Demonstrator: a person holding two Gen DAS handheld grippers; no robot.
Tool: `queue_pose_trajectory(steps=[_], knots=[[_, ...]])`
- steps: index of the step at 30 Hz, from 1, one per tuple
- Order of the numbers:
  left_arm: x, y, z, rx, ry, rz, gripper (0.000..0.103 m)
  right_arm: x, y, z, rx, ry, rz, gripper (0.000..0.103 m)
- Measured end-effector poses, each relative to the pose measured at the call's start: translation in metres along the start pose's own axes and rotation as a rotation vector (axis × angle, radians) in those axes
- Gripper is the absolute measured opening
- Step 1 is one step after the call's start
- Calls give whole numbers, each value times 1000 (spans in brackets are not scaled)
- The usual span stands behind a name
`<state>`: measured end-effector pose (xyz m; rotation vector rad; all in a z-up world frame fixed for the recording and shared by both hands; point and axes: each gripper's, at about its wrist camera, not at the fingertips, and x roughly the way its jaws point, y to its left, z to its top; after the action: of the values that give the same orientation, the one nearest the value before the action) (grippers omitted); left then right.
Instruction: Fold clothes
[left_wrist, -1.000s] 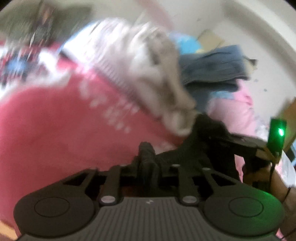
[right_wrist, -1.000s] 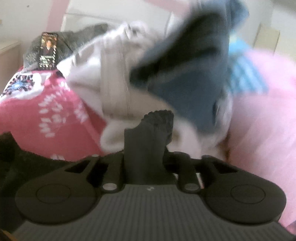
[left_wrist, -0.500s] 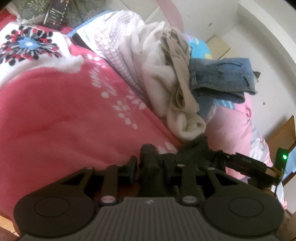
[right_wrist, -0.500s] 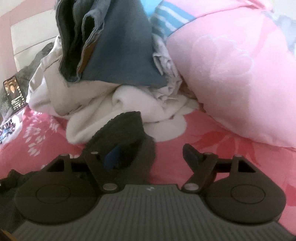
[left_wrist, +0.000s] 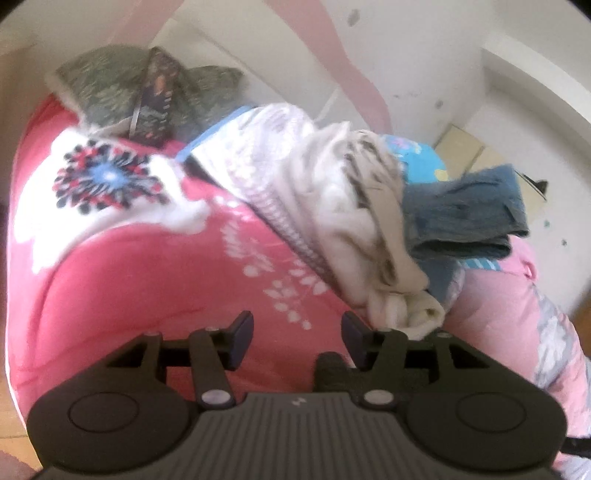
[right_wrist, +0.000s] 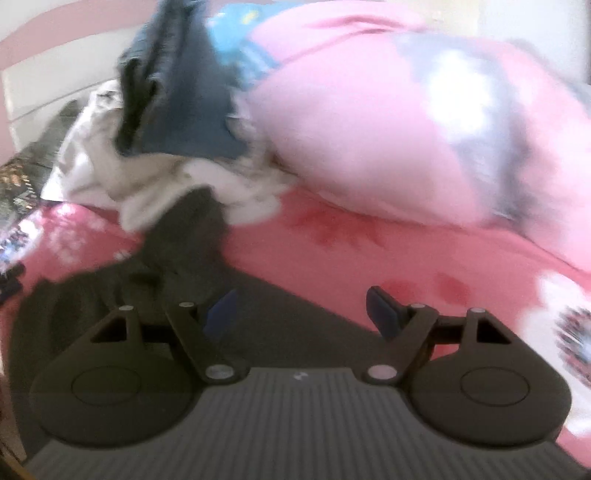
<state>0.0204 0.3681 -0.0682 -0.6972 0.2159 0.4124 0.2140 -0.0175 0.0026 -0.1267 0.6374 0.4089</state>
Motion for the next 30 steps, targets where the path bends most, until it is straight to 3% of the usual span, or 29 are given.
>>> queue_pose_trajectory(steps=[4,7,11,16,22,23,24,25,26,27,30], knots=[[2,-36,7,93,40,-118,53,-37,-42,-28,53,14,-92,76],[16,-70,13,196,129,-203,53,-54,-69,-48,75,28,-153,76],[48,-113,9,305,236,-243,53,-61,-106,-75,181,38,-202,76],[90,-145,-8,393,289,-228,50,-51,-153,-93,362,30,-187,76],[123,-133,-26,405,322,-126,49,-9,-178,-91,490,58,-75,76],[128,-130,-28,400,330,-115,49,0,-177,-89,488,73,-63,71],[130,-127,-29,394,334,-106,49,9,-175,-88,478,91,-56,56],[133,-125,-29,391,333,-96,49,15,-171,-86,449,101,-70,50],[133,-124,-29,387,332,-89,49,18,-165,-84,403,100,-91,33],[133,-123,-28,383,332,-86,49,18,-161,-82,366,90,-83,4],[132,-122,-25,381,322,-81,49,6,-158,-75,356,16,-86,1]])
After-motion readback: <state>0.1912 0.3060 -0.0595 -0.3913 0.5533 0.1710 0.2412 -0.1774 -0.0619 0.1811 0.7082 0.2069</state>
